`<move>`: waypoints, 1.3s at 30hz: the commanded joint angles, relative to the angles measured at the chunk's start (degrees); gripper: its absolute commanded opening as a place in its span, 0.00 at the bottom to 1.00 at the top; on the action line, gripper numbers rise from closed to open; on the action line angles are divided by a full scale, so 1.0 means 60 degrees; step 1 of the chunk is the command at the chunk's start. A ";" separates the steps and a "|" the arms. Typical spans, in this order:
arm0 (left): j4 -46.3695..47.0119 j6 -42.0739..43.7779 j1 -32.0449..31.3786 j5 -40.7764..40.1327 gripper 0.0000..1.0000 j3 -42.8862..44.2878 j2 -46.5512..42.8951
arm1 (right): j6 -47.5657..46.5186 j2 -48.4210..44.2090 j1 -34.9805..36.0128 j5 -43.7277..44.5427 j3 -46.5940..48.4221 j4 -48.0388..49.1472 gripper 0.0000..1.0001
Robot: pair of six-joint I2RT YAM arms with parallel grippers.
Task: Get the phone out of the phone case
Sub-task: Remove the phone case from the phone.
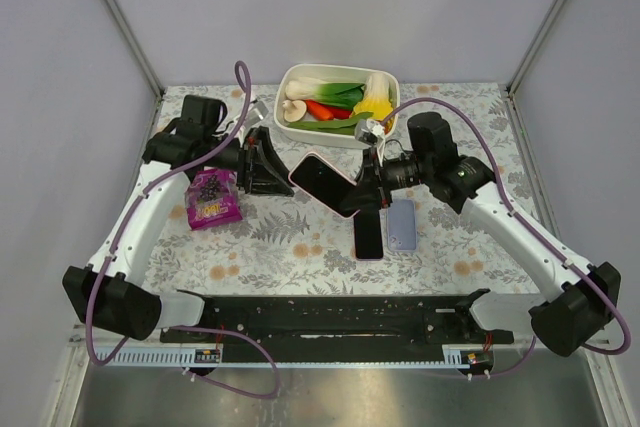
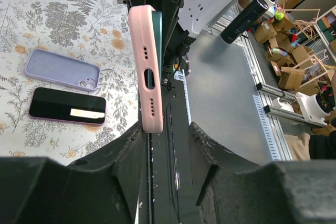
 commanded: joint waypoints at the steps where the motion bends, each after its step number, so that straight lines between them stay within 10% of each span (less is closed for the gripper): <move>1: 0.0380 -0.0280 0.0007 0.0352 0.40 0.0357 0.0027 | 0.0451 0.0002 -0.0105 -0.0701 0.0167 0.1177 0.00; 10: 0.2181 -0.1789 0.0007 0.0220 0.37 0.0269 -0.0031 | 0.0422 -0.0085 -0.0120 -0.0950 -0.0067 0.1207 0.00; 20: 0.3985 -0.3271 -0.0007 0.0746 0.00 -0.0493 -0.0163 | 0.0641 -0.0100 -0.0149 -0.1038 -0.0067 0.1470 0.00; 24: 0.3782 -0.3315 -0.0022 0.1829 0.00 -0.0377 -0.0090 | 0.1122 -0.0012 -0.0179 -0.1375 -0.0081 0.1996 0.00; 32: 0.0607 -0.0698 -0.0095 0.2139 0.00 0.1320 0.0158 | 0.1389 0.0266 -0.0120 -0.2239 0.0387 0.2320 0.00; 36: -0.4293 0.3369 0.0065 0.2169 0.00 0.3602 0.1342 | 0.1432 0.0295 -0.0105 -0.2254 0.0533 0.2291 0.00; 39: -0.6899 0.5431 0.0198 0.2183 0.33 0.4896 0.2252 | 0.1622 0.0324 -0.0105 -0.1890 0.0738 0.2291 0.00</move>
